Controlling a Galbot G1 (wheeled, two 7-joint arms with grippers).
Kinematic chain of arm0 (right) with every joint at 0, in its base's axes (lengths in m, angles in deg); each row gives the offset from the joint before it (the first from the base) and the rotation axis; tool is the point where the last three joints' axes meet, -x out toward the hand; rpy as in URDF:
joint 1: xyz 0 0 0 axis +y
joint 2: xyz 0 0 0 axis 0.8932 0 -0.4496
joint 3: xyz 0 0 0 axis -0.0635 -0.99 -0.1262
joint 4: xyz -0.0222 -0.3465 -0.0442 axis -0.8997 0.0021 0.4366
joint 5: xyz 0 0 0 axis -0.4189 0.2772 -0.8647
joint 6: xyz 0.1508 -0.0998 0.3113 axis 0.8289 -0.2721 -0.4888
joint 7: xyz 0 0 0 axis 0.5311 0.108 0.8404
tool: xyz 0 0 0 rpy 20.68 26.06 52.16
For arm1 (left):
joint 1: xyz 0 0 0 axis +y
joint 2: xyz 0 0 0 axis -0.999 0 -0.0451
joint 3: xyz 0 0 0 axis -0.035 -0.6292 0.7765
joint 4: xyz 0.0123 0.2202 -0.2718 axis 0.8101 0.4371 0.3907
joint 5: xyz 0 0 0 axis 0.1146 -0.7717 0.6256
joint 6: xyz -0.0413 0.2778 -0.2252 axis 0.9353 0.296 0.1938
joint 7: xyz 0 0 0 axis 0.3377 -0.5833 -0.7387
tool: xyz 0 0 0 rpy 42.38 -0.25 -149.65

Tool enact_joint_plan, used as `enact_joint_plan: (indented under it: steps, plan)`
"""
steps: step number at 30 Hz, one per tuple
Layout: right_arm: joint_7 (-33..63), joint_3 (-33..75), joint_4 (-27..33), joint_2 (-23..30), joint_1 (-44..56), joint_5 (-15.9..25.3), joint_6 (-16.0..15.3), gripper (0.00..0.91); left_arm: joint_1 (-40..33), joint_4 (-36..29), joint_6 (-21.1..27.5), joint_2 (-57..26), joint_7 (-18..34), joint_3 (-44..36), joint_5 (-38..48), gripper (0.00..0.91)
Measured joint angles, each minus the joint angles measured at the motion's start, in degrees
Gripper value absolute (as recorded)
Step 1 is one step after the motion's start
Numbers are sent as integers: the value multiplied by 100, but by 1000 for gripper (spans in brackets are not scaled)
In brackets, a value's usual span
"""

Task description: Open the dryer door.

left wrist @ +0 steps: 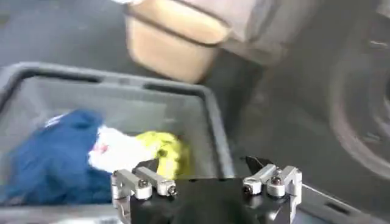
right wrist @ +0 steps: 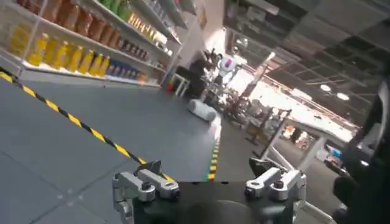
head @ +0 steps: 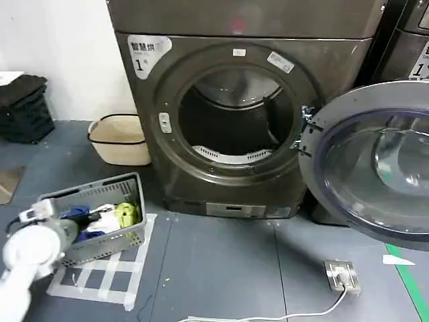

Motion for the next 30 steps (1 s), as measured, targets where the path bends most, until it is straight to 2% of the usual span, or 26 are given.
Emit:
enact_joint_plan:
  steps: [6,17,24,30]
  plan:
    - [-27,-114,4,12,-50,24,72,907,-131,414,-1,-177,612,382,1002,907]
    - [-98,-194,11,84,-64,44,222,907,-672,1121,-3,-667,1693,131,2208,907]
    - [-141,-248,-21,197,-65,69,447,907,-1072,1298,-2,-921,1883,-317,2663,907]
    - [-141,-306,-57,229,-89,76,454,907,-1516,1442,-2,-1170,1969,-786,2903,907]
